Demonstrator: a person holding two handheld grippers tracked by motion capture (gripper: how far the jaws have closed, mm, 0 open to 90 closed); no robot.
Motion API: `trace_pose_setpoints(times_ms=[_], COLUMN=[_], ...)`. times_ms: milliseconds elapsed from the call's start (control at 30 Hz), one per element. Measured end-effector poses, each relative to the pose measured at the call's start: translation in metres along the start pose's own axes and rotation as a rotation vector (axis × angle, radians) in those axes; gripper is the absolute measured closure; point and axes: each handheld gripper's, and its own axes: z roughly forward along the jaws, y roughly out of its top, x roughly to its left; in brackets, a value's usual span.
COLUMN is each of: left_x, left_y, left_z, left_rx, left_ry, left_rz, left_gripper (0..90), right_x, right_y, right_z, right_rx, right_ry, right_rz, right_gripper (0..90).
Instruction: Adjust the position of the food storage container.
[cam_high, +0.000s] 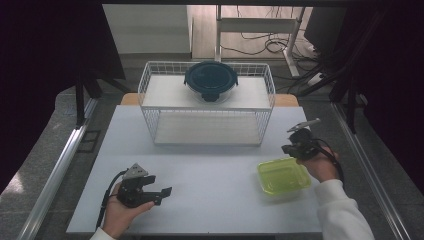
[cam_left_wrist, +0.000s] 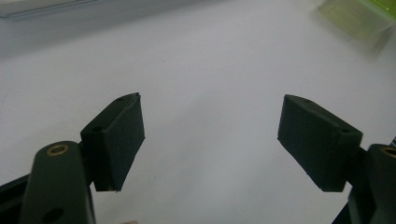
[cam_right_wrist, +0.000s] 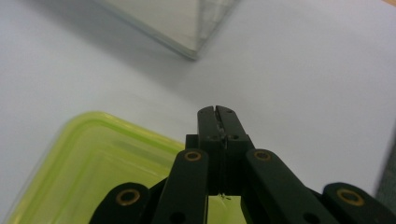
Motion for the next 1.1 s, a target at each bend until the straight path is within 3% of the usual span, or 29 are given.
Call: trace_pose_setpoints(times_ms=[33,133,233,433,533,733,1100], left_x=[0.0,0.0,-0.001,-0.001,-0.002,-0.002,-0.001], left_y=[0.0,0.001,0.001,0.001,0.002,0.001,0.0], left_z=[0.001,0.001,0.002,0.003,0.004,0.003,0.001], left_rx=[0.001,0.004,0.008,0.007,0.005,0.01,0.006], left_ry=[0.002,0.002,0.003,-0.003,-0.009,-0.011,-0.009], left_rz=[-0.004,0.002,0.005,0.003,-0.004,0.004,-0.005], left_gripper=[22.4,22.4,22.4,22.4,22.3,22.3,22.3], right_x=[-0.009,-0.018,-0.031,-0.033,-0.035,-0.037,-0.023], right_y=[-0.011,-0.023,-0.048,-0.073,-0.078,-0.087,-0.09], right_z=[-0.009,-0.016,-0.021,-0.017,-0.016,-0.011,-0.005], right_rx=[-0.013,-0.005,0.001,0.025,0.017,0.061,0.114], right_ry=[-0.009,-0.031,-0.065,-0.078,-0.077,-0.072,-0.055], right_rz=[0.049,0.085,0.152,0.198,0.211,0.208,0.185], right_gripper=[88.7,88.7,88.8,88.7,88.7,88.7,88.8])
